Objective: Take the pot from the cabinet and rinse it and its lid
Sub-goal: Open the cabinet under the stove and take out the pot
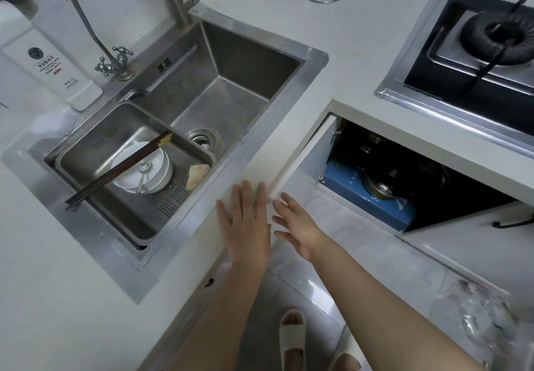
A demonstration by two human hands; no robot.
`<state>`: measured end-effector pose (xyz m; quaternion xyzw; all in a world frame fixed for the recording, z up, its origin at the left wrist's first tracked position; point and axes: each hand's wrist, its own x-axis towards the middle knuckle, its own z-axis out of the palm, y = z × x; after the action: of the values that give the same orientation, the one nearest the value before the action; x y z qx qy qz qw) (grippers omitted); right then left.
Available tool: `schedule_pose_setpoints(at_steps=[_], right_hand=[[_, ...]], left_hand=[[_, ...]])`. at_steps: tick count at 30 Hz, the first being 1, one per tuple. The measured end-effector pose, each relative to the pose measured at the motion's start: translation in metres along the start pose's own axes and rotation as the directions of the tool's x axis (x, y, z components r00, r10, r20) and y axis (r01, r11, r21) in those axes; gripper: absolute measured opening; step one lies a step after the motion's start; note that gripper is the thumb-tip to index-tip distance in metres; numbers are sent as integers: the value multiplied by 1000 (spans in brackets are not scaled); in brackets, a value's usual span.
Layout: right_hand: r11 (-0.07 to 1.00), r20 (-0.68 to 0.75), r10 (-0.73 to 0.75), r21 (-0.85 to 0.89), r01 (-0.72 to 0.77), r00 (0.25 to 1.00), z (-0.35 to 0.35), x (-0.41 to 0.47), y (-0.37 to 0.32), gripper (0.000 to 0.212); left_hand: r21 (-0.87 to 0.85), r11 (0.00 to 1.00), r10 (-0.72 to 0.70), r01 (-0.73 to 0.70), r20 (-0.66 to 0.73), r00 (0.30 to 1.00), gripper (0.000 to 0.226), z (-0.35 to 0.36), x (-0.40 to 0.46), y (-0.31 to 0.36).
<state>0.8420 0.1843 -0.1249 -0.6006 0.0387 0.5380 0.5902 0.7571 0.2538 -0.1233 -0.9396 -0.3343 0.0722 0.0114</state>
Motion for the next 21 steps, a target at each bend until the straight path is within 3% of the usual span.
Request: schedule_pose_setpoints(at_steps=[5, 9, 12, 17, 21], right_hand=[[999, -58, 33, 21, -32, 998, -27, -4, 9, 52], [996, -164, 62, 77, -50, 985, -64, -13, 12, 38], [995, -263, 82, 69, -66, 961, -105, -19, 15, 21], [995, -369, 83, 78, -58, 926, -187, -27, 22, 19], [996, -453, 85, 73, -58, 888, -252, -17, 33, 25]], left_hand=[[-28, 999, -38, 36, -81, 996, 81, 0, 1, 9], [-68, 991, 94, -112, -225, 970, 65, 5, 1, 40], [-144, 971, 153, -192, -243, 958, 52, 10, 0, 78], [-293, 929, 223, -226, -45, 974, 46, 22, 2, 148], [-495, 869, 162, -18, 251, 954, 55, 49, 13, 208]])
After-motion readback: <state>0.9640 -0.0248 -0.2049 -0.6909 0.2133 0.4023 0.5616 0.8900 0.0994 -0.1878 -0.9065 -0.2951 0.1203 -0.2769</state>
